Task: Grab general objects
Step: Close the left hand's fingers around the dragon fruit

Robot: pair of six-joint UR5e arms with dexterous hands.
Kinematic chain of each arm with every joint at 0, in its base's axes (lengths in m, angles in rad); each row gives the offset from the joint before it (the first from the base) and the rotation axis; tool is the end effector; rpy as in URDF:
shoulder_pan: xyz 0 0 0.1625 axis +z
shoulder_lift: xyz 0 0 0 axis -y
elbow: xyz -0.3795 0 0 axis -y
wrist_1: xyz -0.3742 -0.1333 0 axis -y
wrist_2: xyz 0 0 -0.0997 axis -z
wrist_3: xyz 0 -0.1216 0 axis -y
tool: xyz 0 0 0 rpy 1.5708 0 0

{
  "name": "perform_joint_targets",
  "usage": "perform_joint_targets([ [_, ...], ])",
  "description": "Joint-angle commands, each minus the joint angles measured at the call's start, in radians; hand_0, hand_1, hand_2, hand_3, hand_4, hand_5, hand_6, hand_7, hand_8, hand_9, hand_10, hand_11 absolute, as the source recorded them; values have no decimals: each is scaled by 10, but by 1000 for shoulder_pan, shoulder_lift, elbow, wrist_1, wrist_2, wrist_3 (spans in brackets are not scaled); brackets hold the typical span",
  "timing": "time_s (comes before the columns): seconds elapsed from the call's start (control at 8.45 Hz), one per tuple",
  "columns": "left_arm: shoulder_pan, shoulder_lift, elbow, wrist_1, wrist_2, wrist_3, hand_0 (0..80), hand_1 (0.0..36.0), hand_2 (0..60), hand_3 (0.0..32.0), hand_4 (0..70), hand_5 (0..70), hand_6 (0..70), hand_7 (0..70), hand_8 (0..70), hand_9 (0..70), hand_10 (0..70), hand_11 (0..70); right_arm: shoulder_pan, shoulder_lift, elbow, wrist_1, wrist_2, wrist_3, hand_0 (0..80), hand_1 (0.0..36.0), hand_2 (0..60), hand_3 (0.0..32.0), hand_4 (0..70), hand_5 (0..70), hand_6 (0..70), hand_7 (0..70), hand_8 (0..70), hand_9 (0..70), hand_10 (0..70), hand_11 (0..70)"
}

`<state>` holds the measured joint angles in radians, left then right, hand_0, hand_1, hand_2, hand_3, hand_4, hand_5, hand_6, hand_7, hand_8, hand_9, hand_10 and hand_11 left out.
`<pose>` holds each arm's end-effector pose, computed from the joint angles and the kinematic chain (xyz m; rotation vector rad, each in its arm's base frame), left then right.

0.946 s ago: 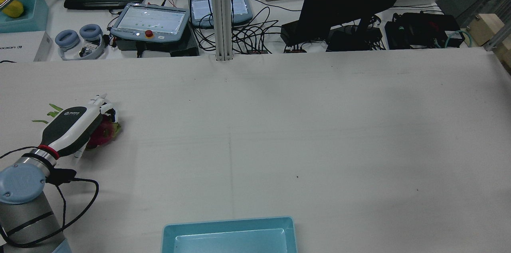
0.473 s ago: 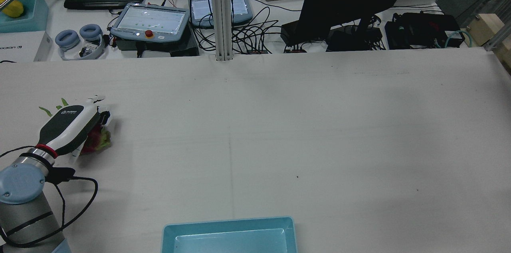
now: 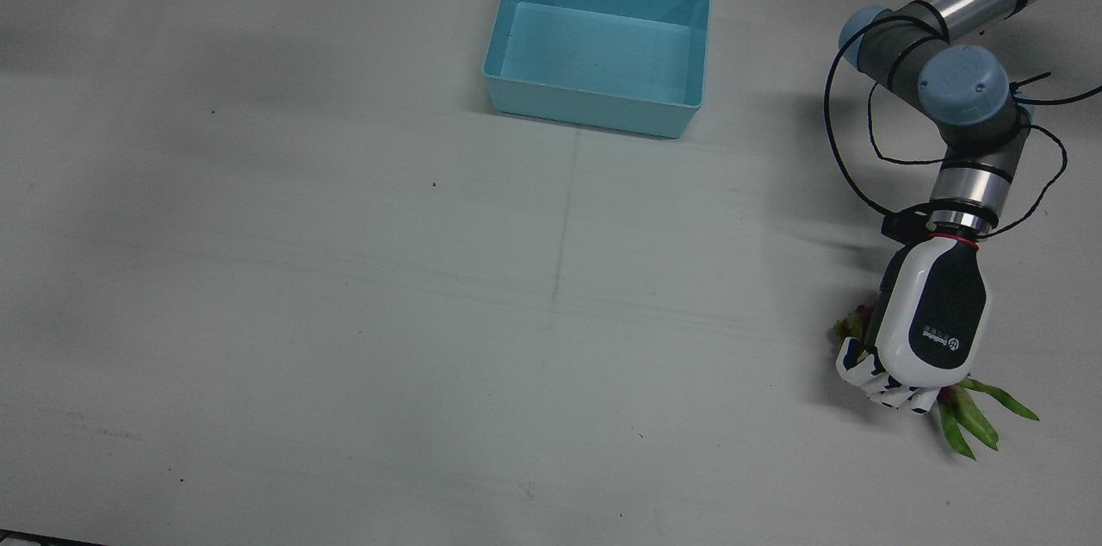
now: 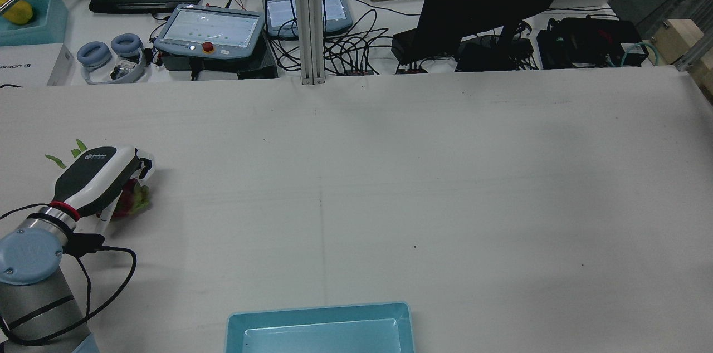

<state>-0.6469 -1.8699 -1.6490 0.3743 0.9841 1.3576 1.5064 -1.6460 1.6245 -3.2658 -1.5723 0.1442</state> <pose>0.3270 -0.4984 0.4867 0.8245 1.4763 -1.1175 0.1038 -0.4591 0.6653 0.2116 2.0048 -2.3315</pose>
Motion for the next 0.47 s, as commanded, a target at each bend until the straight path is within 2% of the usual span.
perform_joint_targets([
  [0.0,0,0,-6,0,-1,0,800,360,600,0,413,700,700,700,700,700,700,700,0,0,0,0,0,0,0,0,0,0,0,0,0,0,0,0,0,0],
  [0.24,-7,0,-20,0,-1,0,800,360,600,0,365,700,700,700,700,700,700,700,0,0,0,0,0,0,0,0,0,0,0,0,0,0,0,0,0,0],
  [0.35,-13,1,-41,0,-1,0,800,360,600,0,392,700,700,700,700,700,700,700,0,0,0,0,0,0,0,0,0,0,0,0,0,0,0,0,0,0],
])
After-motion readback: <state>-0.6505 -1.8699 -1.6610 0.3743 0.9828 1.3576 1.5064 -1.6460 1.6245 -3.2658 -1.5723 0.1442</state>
